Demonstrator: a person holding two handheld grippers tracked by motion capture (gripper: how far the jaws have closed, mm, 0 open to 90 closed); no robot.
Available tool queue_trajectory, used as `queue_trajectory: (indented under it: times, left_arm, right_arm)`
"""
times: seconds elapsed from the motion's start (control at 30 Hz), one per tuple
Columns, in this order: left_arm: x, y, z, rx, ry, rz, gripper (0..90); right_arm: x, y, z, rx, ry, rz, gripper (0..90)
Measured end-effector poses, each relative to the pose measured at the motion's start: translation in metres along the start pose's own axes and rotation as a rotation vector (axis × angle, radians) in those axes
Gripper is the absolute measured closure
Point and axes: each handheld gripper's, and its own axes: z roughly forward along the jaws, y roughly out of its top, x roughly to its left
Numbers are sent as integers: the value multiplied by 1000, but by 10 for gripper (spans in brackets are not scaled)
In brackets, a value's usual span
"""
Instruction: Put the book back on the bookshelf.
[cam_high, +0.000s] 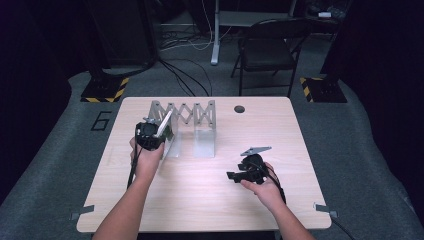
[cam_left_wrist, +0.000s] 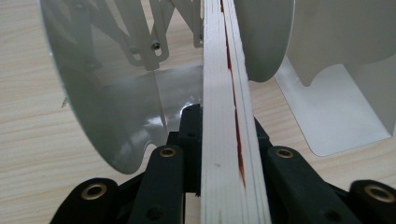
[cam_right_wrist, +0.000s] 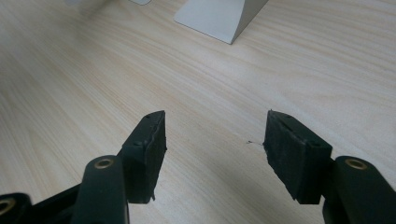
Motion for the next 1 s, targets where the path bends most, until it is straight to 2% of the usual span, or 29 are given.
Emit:
queue_trajectory:
  times: [0.3, 0.4, 0.67, 0.7, 0.73, 1.0]
  left_arm:
    - [-2, -1, 6, 3, 11, 5, 754]
    - [-3, -1, 7, 0, 15, 4, 754]
    - [-4, -4, 11, 24, 15, -1, 749]
    - [-4, -5, 11, 19, 10, -2, 747]
    - [-4, -5, 11, 18, 11, -1, 747]
    - [-6, -6, 11, 18, 13, 3, 733]
  right_arm:
    - [0, 0, 0, 6, 1, 7, 387]
    - [0, 0, 1, -5, 1, -7, 388]
    - [1, 0, 0, 12, 4, 5, 387]
    - [1, 0, 1, 7, 3, 8, 387]
    - [0, 0, 1, -5, 3, -9, 387]
    - [0, 0, 1, -2, 5, -4, 388]
